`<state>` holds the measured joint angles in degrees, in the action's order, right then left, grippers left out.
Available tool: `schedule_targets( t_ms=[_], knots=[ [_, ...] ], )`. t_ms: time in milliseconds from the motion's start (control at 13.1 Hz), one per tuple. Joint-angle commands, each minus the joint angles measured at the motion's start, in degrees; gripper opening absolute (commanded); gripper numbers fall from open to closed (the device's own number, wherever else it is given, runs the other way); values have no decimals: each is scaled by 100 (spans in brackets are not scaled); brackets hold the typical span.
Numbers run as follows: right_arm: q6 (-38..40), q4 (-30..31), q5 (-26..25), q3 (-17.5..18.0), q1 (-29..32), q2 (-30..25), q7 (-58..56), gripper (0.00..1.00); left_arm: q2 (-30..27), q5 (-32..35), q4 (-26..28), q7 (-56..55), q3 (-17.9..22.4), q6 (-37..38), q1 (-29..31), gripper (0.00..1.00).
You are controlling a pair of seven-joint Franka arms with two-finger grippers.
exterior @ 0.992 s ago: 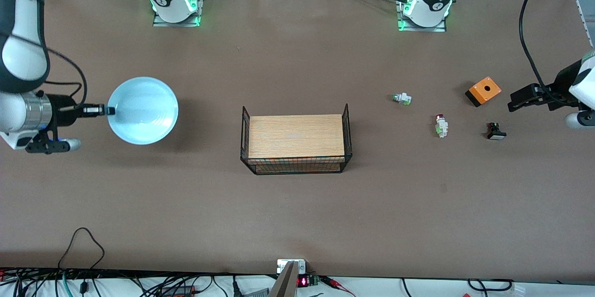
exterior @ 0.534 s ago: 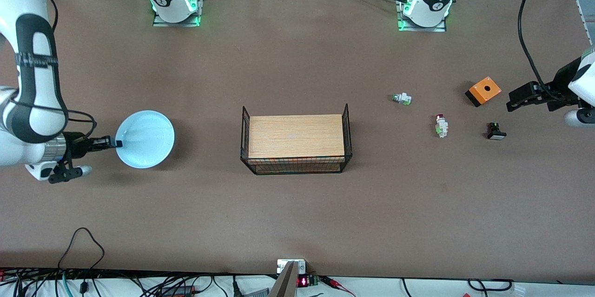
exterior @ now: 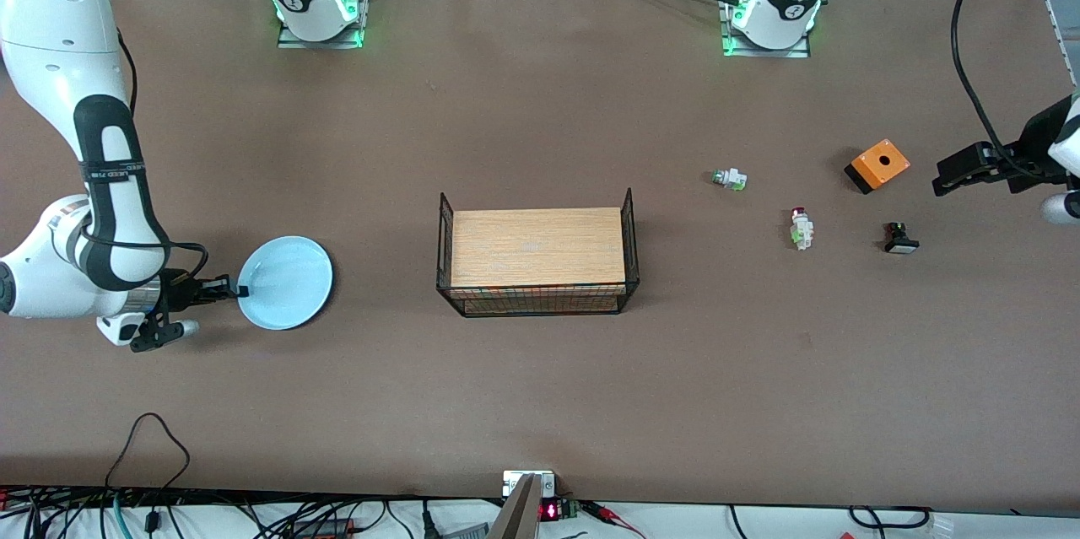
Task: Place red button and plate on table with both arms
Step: 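Carry the plate beside the basket and lower it with the right gripper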
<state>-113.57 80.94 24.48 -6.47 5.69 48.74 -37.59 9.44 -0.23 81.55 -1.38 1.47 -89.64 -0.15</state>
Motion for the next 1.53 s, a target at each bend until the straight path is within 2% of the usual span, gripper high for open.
schedule_targets(
  t_ms=[0,153,305,458,610,763,839,1068,1297,1449],
  knots=[
    [54,-113,118,67,64,-31,-74,1,-135,-144,-43,51,152,8,-152,100],
    [98,-148,109,67,47,-75,-55,4,-153,-266,-34,41,152,-1,-143,100],
    [98,-157,109,67,64,-58,-73,15,-197,-284,27,50,152,-71,-134,100],
    [98,-166,136,76,73,-40,-73,27,-476,-276,560,50,152,-604,-125,100],
    [63,-166,179,84,73,-22,-56,48,-662,-267,844,59,152,-678,-125,100],
    [98,-192,905,76,82,-40,-90,82,-654,-267,801,50,160,-616,-117,100],
    [141,-280,1083,67,108,-57,-82,91,-654,-276,810,50,152,-616,-108,100],
    [711,-902,1050,41,56,-66,102,99,-628,-276,792,50,160,-616,-108,100],
    [1396,-1641,156,23,-243,-259,819,100,-619,-276,792,50,169,-616,-108,100],
    [2116,-2001,-39,5,-409,-460,1881,100,-619,-276,792,59,178,-607,-108,100]
  ],
)
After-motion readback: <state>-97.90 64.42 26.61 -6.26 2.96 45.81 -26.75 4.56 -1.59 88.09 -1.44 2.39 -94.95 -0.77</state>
